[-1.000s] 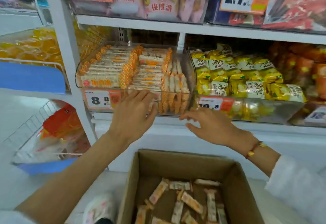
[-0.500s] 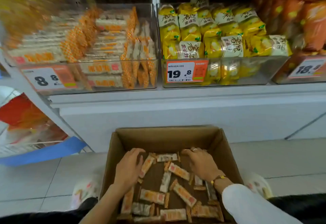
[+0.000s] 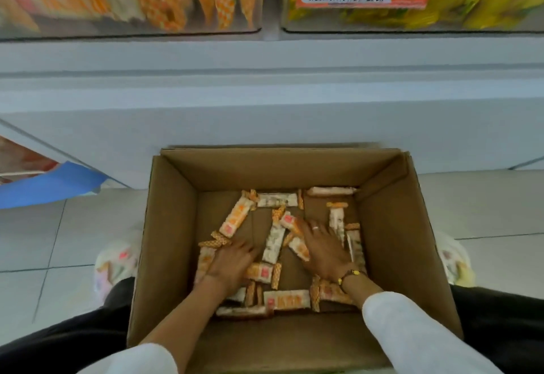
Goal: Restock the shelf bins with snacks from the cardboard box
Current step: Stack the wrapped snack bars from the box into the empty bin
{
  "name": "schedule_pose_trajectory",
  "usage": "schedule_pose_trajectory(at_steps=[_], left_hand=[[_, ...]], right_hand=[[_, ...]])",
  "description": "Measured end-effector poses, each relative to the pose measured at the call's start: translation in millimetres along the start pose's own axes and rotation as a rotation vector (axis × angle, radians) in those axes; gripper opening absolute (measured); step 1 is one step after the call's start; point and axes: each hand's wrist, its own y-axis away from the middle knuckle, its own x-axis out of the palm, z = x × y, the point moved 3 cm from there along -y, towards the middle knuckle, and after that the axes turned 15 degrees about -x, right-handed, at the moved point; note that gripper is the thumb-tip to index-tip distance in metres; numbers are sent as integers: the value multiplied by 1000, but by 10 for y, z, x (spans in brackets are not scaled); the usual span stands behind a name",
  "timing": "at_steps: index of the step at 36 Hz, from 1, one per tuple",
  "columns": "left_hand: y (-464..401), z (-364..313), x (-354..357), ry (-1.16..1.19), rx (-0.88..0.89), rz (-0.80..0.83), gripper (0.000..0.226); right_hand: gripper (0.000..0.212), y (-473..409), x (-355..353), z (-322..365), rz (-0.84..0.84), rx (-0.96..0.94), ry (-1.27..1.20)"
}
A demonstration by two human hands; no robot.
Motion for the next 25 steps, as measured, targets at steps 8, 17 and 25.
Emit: schedule_pose_trajectory(at_steps=[8,17,25], left_hand=[[15,93,-111,294,-163,-118,47],[218,160,-539,1026,-480,75,52],[433,58,-731,1522,-595,214,49]], right_hand=[[68,55,-124,-26,-188,142,-61],[33,329,-375,-108,-193,282,-373],[27,247,-449,-110,-154,261,-685]])
